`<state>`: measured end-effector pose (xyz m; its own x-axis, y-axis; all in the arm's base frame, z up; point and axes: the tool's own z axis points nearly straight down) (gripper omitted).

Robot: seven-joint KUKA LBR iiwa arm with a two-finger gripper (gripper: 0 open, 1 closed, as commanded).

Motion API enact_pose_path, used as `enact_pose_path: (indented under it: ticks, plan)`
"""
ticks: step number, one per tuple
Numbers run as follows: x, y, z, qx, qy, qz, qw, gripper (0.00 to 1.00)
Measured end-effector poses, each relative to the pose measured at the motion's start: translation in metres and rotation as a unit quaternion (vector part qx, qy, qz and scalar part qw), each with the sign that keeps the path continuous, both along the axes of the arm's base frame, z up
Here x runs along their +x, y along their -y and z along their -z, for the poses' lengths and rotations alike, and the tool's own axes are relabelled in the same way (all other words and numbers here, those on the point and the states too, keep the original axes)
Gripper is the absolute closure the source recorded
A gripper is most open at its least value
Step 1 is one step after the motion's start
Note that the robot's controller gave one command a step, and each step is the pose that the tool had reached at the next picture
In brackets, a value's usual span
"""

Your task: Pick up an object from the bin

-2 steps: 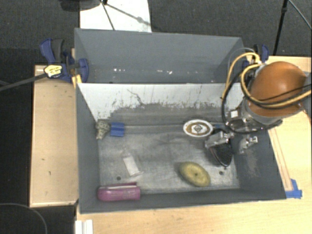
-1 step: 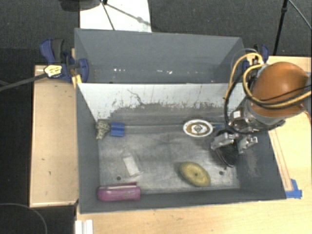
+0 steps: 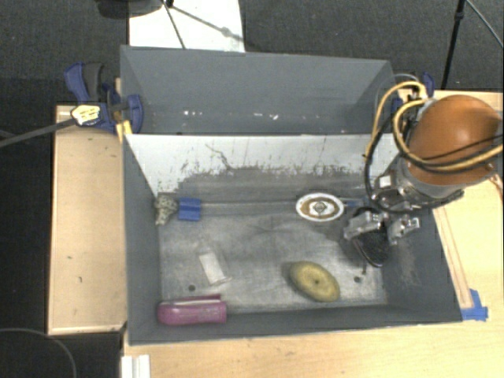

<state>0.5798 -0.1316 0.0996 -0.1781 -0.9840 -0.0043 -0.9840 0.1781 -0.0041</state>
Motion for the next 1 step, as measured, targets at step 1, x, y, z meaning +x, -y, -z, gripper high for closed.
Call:
enact_pose_path:
  ticks: [1]
  plan:
    - [0.001, -0.0007, -0.0211, -0.001, 0.0006, 0.002, 1.0, 1.0]
